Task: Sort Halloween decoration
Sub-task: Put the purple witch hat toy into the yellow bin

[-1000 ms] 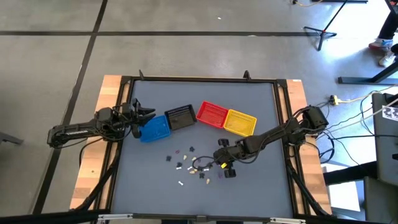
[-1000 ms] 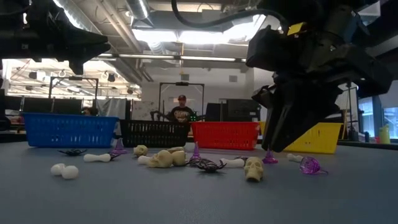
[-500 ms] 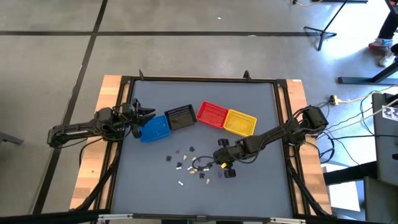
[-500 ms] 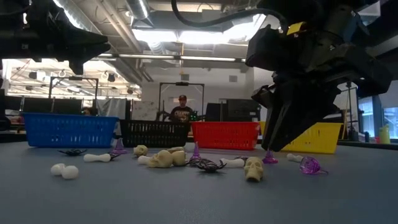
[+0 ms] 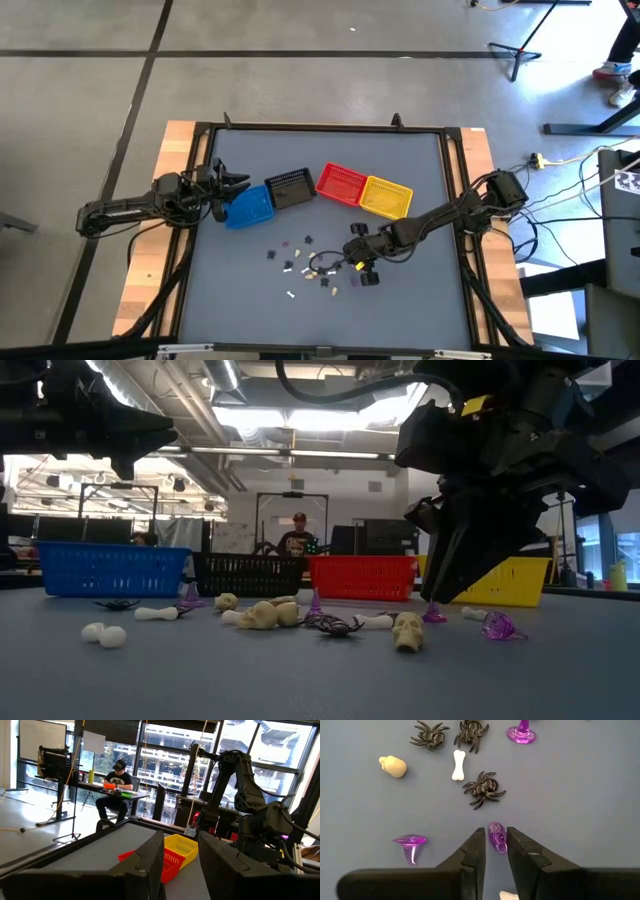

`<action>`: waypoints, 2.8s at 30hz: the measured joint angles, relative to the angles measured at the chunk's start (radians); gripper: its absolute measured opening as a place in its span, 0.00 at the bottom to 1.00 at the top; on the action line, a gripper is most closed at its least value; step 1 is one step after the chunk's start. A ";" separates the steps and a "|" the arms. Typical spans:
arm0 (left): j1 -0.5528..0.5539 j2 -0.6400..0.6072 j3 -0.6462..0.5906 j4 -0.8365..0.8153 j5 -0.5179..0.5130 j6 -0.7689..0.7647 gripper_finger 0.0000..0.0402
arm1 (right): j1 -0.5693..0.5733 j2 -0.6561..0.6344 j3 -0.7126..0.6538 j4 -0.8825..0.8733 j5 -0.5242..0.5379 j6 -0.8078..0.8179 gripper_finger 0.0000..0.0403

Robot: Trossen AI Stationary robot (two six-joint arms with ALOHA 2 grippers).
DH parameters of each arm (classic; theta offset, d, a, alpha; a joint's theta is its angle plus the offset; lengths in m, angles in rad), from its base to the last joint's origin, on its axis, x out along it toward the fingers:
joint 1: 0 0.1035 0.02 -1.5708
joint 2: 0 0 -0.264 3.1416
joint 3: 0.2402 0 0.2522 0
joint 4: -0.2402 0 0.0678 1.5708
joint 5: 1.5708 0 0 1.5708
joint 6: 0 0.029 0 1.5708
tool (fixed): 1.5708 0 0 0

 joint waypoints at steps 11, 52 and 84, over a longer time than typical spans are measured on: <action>0.000 0.000 0.000 0.000 0.000 0.000 0.28 | 0.000 0.042 0.000 0.035 -0.004 -0.017 0.10; 0.000 0.000 0.001 0.001 0.004 0.000 0.28 | -0.043 -0.041 0.518 -0.967 0.199 -0.231 0.01; 0.000 0.000 0.000 -0.001 0.000 0.000 0.28 | -0.466 -0.414 -0.115 -0.546 0.205 -0.226 0.12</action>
